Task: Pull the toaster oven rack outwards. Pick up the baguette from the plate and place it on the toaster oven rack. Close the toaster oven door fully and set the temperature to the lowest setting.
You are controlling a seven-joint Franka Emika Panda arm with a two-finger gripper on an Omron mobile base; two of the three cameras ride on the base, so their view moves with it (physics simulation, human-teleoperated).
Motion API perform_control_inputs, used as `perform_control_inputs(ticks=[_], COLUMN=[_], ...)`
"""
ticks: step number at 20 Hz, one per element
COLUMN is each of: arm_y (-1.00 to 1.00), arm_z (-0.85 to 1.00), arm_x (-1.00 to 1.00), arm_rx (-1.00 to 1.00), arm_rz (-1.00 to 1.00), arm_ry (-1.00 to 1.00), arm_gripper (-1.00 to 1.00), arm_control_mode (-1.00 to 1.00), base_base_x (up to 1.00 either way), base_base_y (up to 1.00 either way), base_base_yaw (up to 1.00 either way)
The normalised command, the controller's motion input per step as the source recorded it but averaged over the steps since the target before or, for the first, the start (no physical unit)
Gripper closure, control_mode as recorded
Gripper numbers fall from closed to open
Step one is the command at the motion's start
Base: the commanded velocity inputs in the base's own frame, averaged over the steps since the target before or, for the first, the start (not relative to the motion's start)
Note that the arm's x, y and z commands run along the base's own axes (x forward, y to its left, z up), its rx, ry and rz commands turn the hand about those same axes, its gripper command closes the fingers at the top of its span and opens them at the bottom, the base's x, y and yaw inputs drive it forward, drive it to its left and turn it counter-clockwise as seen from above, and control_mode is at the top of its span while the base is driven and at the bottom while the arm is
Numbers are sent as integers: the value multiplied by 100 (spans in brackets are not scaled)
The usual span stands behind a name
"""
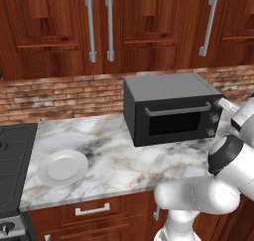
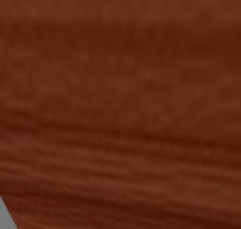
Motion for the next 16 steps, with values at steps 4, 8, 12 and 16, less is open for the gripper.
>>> perform_control_inputs(ticks=[4, 8, 12, 16], arm_y=[-2, 0, 0, 0], arm_z=[42, 6, -23, -21], arm_x=[-33, -4, 0, 0], arm_rx=[0, 0, 0, -1], arm_rz=[0, 4, 6, 1], arm_ry=[-6, 4, 11, 1], arm_gripper=[-100, -100, -100, -100], arm_control_mode=[-100, -100, -100, -100], base_base_x=[0, 0, 0, 0], base_base_y=[0, 0, 0, 0], base_base_yaw=[0, 0, 0, 0])
